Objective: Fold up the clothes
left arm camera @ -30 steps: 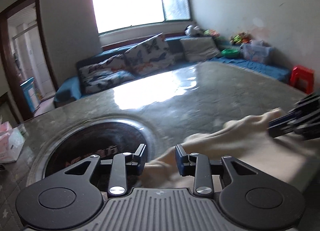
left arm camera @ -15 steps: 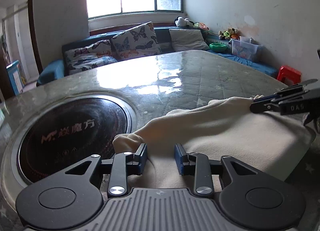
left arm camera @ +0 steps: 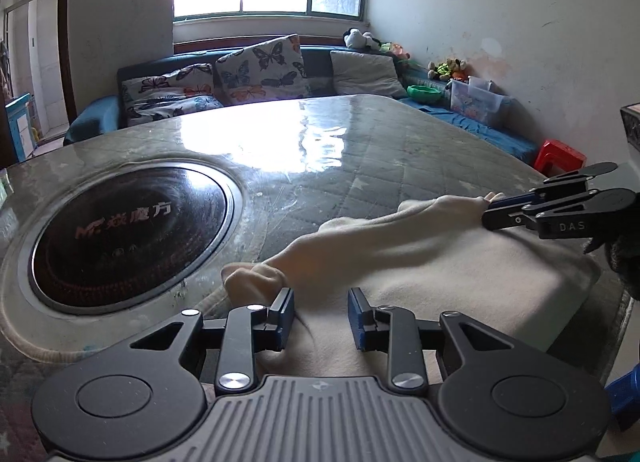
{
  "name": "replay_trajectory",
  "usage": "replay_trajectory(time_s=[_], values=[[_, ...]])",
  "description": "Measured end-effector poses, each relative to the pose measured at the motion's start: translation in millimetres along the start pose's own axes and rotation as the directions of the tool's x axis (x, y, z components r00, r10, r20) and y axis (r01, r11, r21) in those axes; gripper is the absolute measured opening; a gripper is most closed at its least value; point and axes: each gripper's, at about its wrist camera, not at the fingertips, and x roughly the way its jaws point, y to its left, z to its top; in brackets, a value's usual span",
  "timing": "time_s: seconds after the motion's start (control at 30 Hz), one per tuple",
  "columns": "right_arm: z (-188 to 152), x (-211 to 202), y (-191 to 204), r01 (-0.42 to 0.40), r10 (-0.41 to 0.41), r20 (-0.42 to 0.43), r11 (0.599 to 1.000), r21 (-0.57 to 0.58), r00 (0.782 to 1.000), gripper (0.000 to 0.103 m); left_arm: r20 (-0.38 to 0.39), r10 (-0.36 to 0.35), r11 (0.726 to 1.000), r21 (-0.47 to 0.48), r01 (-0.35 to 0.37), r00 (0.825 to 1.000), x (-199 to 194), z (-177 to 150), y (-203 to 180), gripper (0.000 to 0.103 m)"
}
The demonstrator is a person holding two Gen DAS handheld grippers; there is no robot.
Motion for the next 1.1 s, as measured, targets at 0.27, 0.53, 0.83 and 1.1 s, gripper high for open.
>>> replay_trajectory(time_s=[0.27,0.53,0.83,1.1], values=[[27.1,15.1,15.7,-0.093,0.092,0.045,0.995,0.038,0.995,0.017,0.004,-0.035,0.999,0.012,0.035,0.999,27.3,33.9,-21.4,0.031],[25.9,34.6,22.3,-0.086,0.086,0.006,0.996,0.014,0.996,0.021,-0.048,0.019,0.998,-0.055,-0.022,0.999,55.8,35.7,-6.5,0.033],[7.7,-22.6,50.6,-0.16,0.163,0.025,0.982,-0.1,0.986,0.03,0.021,-0.011,0.999,0.039,0.01,1.0,5.5,15.4,-38.4,0.034],[-21.3,-42.3,83.7,-0.158,0.167,0.041,0.973,-0.17,0.985,0.032,0.025,-0.049,0.991,0.125,0.045,0.998,-8.4,-14.1,-71.0,0.034]])
